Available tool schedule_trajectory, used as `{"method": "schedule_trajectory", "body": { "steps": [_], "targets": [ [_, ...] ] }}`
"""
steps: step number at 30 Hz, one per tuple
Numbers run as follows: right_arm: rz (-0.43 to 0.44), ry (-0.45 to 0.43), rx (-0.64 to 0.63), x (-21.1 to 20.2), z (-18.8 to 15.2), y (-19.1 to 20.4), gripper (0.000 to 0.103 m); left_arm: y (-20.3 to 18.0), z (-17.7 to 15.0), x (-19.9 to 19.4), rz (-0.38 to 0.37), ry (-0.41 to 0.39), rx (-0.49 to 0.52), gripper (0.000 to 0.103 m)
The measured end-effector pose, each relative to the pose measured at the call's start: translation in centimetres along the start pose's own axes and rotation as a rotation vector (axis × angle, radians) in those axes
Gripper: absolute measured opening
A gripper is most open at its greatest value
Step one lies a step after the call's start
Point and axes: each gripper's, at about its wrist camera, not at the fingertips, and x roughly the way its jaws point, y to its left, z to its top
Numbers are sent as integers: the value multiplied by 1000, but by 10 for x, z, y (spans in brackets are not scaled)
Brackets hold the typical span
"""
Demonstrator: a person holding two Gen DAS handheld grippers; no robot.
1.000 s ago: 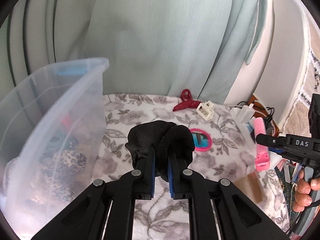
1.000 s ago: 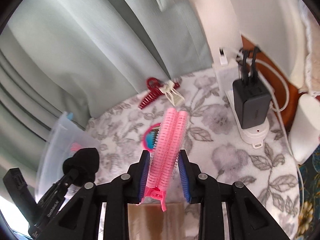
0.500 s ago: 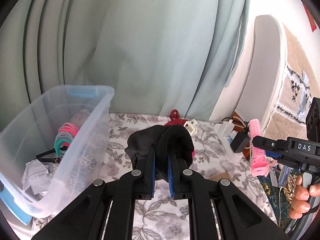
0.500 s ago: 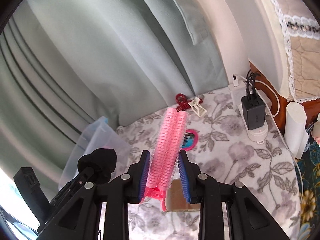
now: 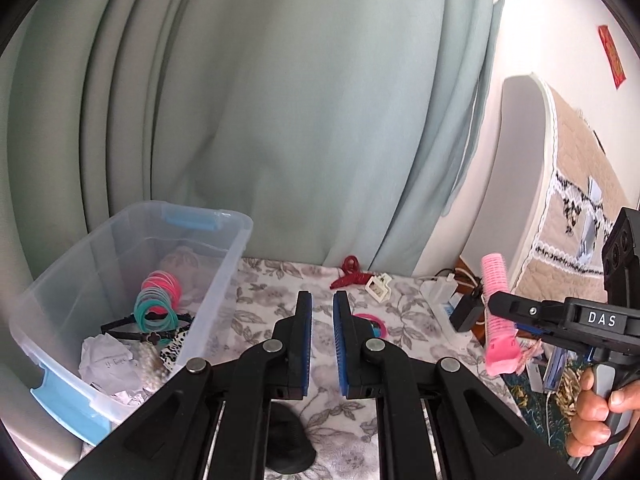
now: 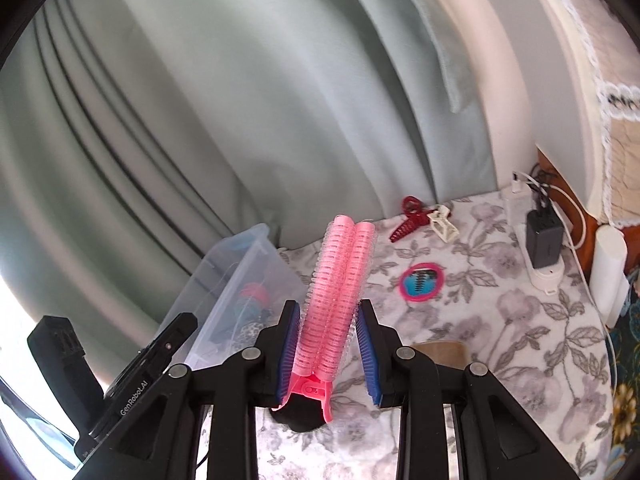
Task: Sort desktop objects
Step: 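Carry the black elephant and pink roller clip over the clear bin with both tools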
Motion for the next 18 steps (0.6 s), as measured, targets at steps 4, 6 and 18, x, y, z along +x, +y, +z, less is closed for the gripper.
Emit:
{"method": "schedule_trajectory", "body": {
  "steps": [4, 6, 18],
  "targets": [
    [13, 17, -32, 7, -1, 16, 31, 8, 3, -8, -3, -22, -9, 11],
    [18, 28, -47, 11, -2, 23, 31, 14, 4, -10, -6, -24, -19, 11],
    [30, 88, -29, 33, -19, 23, 31, 24, -60, -4, -16, 178, 152, 53]
  ]
}}
